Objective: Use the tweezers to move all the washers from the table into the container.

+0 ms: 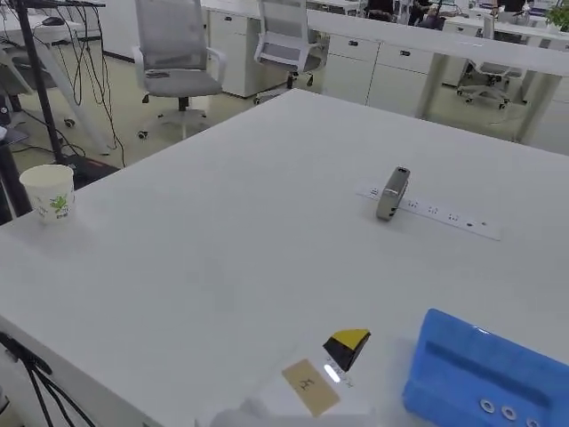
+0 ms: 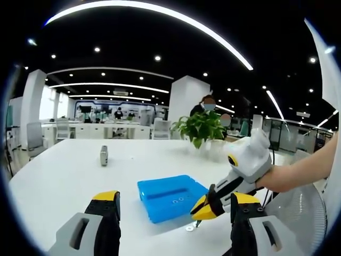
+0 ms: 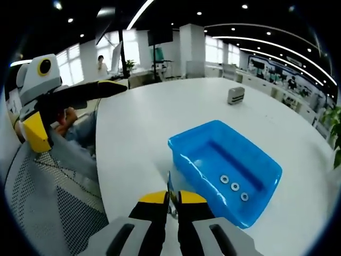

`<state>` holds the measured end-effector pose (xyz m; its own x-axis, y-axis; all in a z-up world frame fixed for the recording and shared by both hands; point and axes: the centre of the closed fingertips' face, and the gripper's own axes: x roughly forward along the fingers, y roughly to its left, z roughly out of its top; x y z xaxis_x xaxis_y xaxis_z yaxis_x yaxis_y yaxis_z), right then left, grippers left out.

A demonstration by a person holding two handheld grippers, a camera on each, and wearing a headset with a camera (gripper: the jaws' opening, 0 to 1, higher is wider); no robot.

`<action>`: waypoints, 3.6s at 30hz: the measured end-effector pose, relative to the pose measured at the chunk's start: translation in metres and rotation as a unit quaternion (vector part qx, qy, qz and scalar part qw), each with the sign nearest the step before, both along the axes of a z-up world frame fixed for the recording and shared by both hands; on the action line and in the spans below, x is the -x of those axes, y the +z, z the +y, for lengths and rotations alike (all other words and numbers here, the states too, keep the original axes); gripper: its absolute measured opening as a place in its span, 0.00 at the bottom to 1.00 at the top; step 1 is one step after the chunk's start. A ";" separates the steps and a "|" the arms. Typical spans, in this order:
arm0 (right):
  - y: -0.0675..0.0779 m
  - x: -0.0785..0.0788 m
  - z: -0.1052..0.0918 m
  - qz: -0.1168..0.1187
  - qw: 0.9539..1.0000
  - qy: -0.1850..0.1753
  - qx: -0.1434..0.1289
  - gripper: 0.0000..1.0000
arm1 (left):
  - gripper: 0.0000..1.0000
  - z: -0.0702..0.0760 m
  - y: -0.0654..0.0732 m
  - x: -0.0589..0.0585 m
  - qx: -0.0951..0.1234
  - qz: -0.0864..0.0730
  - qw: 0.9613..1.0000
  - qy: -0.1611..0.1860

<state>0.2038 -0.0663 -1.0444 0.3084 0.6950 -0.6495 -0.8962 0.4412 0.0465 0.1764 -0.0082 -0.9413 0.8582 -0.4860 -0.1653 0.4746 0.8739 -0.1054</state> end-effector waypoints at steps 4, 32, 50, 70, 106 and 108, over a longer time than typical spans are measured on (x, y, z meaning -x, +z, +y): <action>0.001 0.001 0.003 -0.003 1.000 0.003 0.010 0.03 | 0.86 0.000 -0.001 0.000 -0.002 0.002 1.000 -0.002; 0.060 -0.022 0.021 0.029 0.990 -0.074 -0.113 0.03 | 0.86 0.001 -0.003 0.000 -0.011 0.001 1.000 0.001; 0.074 -0.064 0.034 0.010 0.990 -0.063 -0.128 0.03 | 0.86 0.004 -0.005 -0.001 -0.019 0.000 1.000 0.008; 0.029 -0.094 0.039 0.015 0.997 -0.049 -0.060 0.03 | 0.85 0.005 -0.008 -0.002 -0.028 0.005 1.000 0.009; 0.023 -0.096 0.041 0.004 0.997 -0.044 -0.064 0.04 | 0.85 0.004 -0.012 -0.001 -0.035 0.010 0.999 0.005; 0.026 -0.094 0.042 0.001 0.997 -0.046 -0.067 0.04 | 0.85 0.004 -0.011 -0.001 -0.033 0.010 0.999 0.005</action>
<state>0.2983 -0.0246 -1.0187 0.3725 0.7446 -0.5538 -0.8525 0.5104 0.1128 0.1776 -0.0041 -0.9523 0.8596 -0.4642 -0.2137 0.4636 0.8843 -0.0559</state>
